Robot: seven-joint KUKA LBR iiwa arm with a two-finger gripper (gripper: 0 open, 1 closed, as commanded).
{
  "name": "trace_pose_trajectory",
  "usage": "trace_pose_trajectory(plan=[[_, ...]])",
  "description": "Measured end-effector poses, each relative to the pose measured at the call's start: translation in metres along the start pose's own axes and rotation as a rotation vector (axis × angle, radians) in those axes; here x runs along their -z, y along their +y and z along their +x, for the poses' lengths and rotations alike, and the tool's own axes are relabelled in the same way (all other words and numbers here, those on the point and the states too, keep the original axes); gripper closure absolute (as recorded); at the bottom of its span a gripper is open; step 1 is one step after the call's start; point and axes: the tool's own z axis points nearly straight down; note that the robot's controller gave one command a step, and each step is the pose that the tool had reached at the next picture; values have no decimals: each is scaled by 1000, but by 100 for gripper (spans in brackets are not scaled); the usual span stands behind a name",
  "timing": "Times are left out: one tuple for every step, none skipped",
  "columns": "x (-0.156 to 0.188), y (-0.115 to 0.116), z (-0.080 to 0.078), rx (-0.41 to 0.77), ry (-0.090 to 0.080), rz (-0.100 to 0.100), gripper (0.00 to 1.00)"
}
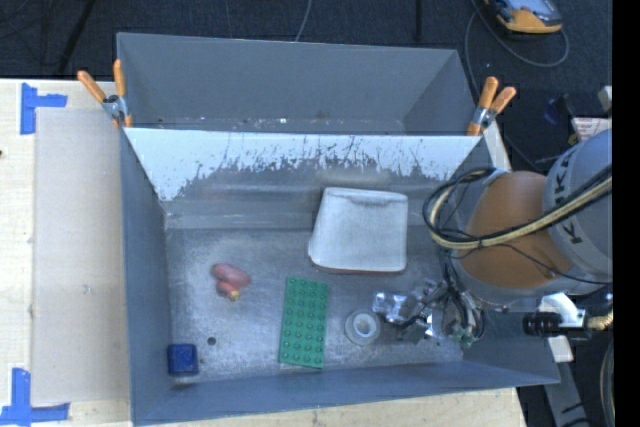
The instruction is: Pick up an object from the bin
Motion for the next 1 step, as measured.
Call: trace_pose_trajectory(plan=[[28,0,0,4,-1,-2,100]])
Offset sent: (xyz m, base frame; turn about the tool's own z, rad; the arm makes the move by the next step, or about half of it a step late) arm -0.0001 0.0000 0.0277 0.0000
